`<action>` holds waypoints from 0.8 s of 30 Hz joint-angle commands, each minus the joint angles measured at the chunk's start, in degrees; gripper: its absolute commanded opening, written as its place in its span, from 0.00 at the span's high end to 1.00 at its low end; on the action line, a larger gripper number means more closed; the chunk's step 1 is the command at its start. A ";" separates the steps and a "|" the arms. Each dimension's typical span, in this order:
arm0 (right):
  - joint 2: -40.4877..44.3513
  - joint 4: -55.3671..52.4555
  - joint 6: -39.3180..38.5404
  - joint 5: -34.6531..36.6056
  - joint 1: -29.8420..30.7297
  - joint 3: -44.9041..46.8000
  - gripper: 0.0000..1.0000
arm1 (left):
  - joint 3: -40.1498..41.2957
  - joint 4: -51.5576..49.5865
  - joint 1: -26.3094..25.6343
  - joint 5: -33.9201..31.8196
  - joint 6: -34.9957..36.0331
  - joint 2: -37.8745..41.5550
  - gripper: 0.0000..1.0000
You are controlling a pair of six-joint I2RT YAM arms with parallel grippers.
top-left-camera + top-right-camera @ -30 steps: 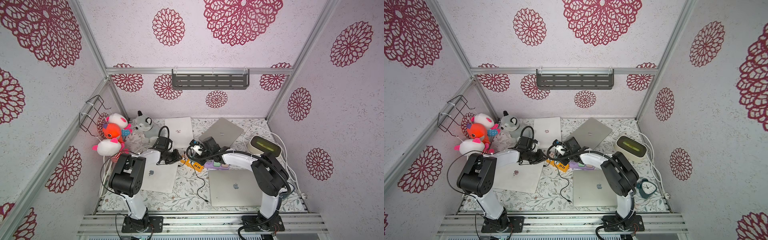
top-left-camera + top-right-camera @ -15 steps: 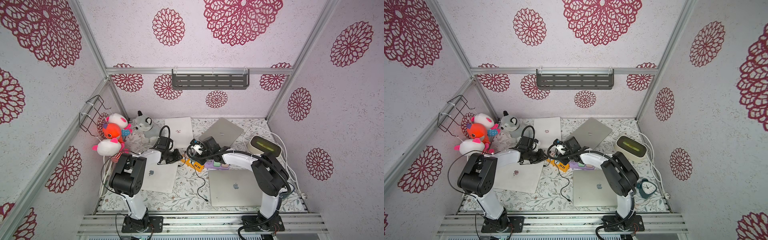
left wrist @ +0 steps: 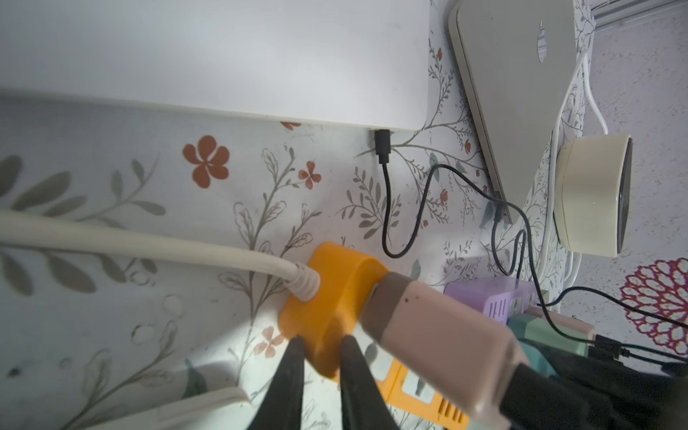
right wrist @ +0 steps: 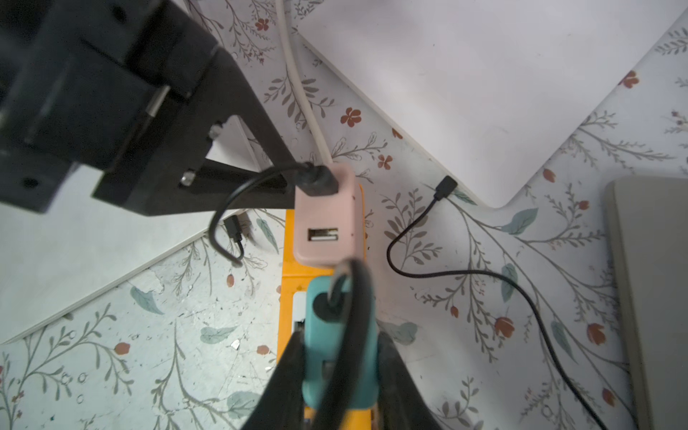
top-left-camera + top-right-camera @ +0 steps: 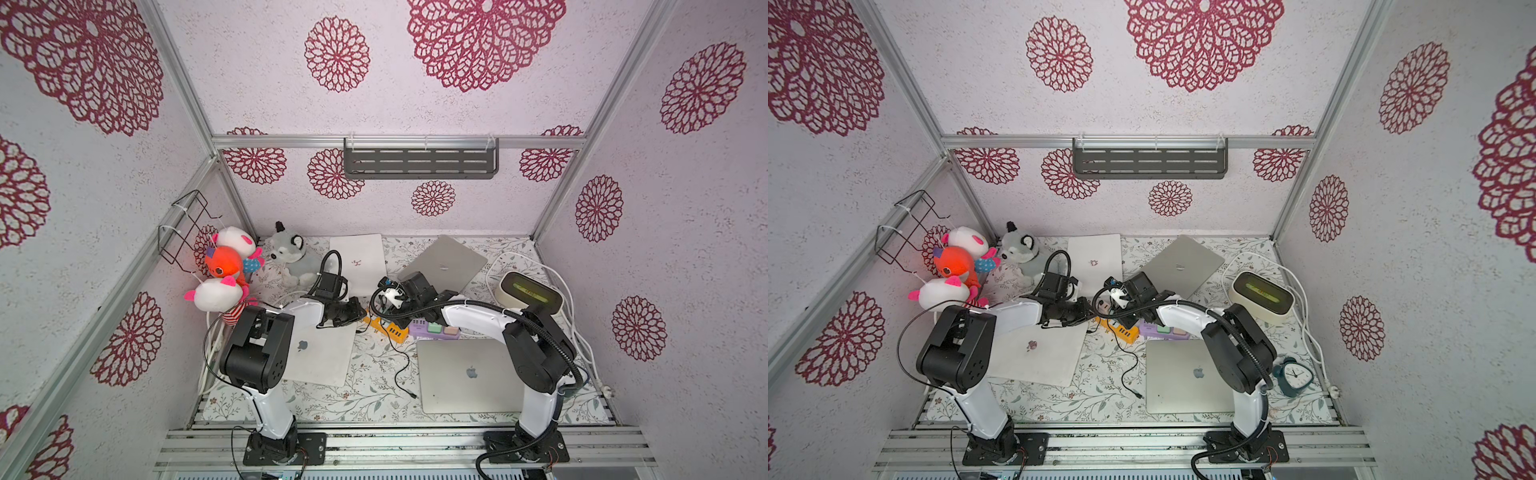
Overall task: Unplug the laptop charger
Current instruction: Remove the plug from the socket.
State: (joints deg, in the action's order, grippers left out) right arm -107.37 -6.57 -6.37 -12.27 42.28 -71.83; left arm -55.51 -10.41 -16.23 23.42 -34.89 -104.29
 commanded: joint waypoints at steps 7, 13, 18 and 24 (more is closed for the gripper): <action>1.13 0.80 3.76 -3.51 -0.61 -3.92 0.99 | 2.87 -13.19 -2.51 -10.39 1.45 -6.53 0.80; 0.06 -6.80 -1.86 4.78 1.44 -7.59 0.99 | 3.12 -13.27 -3.00 -11.04 1.49 -7.21 0.81; 3.67 3.35 3.13 -5.21 -0.44 -0.87 0.99 | 3.21 -13.28 -3.10 -10.94 1.46 -7.58 0.81; 4.22 3.87 5.88 -4.20 -1.14 -1.28 1.00 | 3.12 -13.56 -3.11 -11.10 1.48 -7.68 0.81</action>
State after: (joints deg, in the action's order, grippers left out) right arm -106.39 -3.97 -2.09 -15.97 40.36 -69.43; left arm -56.66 -11.25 -18.17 20.14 -34.09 -105.21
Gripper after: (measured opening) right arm 0.289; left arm 0.193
